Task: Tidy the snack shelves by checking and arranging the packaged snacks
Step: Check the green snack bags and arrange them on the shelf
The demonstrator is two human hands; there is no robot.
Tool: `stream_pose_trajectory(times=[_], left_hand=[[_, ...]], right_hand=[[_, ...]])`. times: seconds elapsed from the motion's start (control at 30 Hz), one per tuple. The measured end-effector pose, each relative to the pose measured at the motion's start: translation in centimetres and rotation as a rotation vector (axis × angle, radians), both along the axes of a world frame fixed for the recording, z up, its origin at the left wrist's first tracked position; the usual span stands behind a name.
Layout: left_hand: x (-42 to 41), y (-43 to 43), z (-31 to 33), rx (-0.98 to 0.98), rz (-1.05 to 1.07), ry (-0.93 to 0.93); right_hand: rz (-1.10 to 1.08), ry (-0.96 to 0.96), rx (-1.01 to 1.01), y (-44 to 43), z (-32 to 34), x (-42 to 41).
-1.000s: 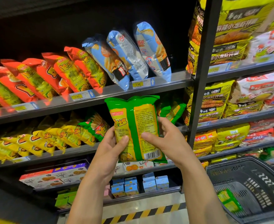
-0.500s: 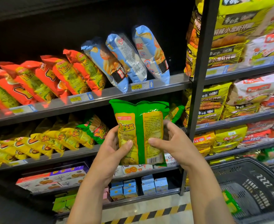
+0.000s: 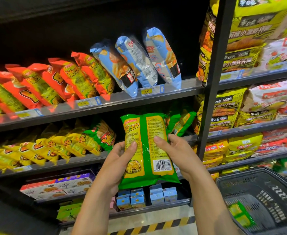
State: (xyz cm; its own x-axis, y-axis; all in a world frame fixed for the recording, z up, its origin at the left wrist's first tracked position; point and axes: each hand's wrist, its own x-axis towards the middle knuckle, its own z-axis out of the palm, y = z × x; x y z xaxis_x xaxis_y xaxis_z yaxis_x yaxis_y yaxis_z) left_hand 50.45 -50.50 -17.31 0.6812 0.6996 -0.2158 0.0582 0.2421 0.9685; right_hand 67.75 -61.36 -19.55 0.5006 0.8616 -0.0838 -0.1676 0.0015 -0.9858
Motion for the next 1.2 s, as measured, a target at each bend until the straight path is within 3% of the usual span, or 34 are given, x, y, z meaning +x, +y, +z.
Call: stream_pose_trajectory(times=[0.27,0.43,0.67,0.93,1.2], left_hand=[[-1.3,1.3,-0.9,0.017,-0.051,0.031],[-1.3,2.0,-1.8,-0.029,0.066,0.033],[-1.4,4.6,-3.4,-0.104,0.263,0.079],[0.5,11.2,-6.6,-0.04,0.501,0.098],[4.9,17.3,-10.3,0.234,0.556,0.447]], right_hand=[[0.078,0.011,0.013,0.3,-1.0,0.3],[0.126,0.068,-0.004,1.9,-2.1,-0.1],[0.035,0.048,-0.078,5.5,-3.3,-0.7],[-0.185,-0.033,-0.142,11.1,-5.0,0.5],[-0.358,-0.1,-0.176,17.4,-6.3,2.8]])
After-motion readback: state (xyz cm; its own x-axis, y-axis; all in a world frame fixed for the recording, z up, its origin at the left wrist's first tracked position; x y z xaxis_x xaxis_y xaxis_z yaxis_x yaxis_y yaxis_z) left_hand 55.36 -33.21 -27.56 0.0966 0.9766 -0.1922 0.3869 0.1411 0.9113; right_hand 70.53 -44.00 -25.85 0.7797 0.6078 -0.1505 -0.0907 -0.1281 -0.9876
